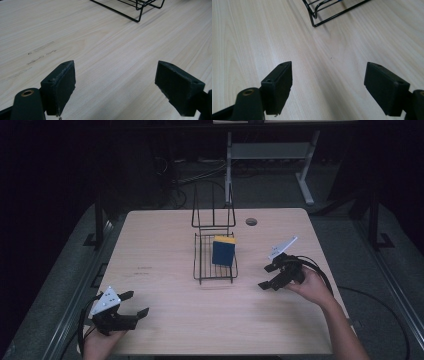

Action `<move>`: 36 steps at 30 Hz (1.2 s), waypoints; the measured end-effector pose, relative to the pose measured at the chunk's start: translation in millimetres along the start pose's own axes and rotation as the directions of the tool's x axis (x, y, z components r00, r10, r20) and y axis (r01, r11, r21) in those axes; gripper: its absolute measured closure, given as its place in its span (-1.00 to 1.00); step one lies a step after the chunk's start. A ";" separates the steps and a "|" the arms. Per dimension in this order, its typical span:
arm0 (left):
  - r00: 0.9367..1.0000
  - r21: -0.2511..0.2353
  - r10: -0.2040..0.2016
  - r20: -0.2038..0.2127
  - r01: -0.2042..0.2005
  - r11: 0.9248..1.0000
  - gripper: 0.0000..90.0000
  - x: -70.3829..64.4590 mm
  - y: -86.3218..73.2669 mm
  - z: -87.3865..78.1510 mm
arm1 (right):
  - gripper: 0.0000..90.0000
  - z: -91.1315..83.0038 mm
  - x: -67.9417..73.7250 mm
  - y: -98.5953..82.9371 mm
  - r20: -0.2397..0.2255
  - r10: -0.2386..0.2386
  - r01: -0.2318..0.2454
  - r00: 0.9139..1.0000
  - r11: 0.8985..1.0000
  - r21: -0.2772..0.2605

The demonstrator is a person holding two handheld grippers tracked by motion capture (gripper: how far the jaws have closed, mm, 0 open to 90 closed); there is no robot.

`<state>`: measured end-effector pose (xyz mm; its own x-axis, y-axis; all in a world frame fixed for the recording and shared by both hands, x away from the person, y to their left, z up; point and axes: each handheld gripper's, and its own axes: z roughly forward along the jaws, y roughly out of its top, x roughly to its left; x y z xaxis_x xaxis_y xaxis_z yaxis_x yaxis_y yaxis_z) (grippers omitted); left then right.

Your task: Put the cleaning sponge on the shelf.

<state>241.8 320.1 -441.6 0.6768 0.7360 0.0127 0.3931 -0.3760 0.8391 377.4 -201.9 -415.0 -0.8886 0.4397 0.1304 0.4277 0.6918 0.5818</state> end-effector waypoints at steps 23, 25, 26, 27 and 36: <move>1.000 0.003 -0.001 -0.002 0.001 1.000 -0.64 -0.3 -0.1 0.3 | -0.51 -6.8 14.3 -27.5 0.007 0.016 -0.016 1.000 1.000 -0.012; 1.000 0.002 -0.005 -0.002 0.005 1.000 -0.64 -0.2 -0.1 0.3 | -0.51 -7.5 15.4 -29.7 0.008 0.020 -0.020 1.000 1.000 -0.014; 1.000 0.002 -0.003 -0.002 0.003 1.000 -0.64 -0.2 -0.1 0.4 | -0.51 -7.6 15.2 -31.5 0.007 0.014 -0.014 1.000 1.000 -0.016; 1.000 0.002 -0.003 -0.002 0.003 1.000 -0.64 -0.3 0.0 0.4 | -0.51 -7.9 16.2 -32.8 0.007 0.018 -0.018 1.000 1.000 -0.015; 1.000 0.002 -0.003 -0.002 0.003 1.000 -0.64 -0.5 0.1 0.7 | -0.51 -9.2 22.0 -46.5 0.010 0.028 -0.028 1.000 0.999 -0.018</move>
<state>241.9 319.4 -441.9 0.6747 0.7380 0.0111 0.3965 -0.3752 0.8379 336.4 -229.7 -431.8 -0.8744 0.4650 0.1387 0.4496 0.6687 0.5921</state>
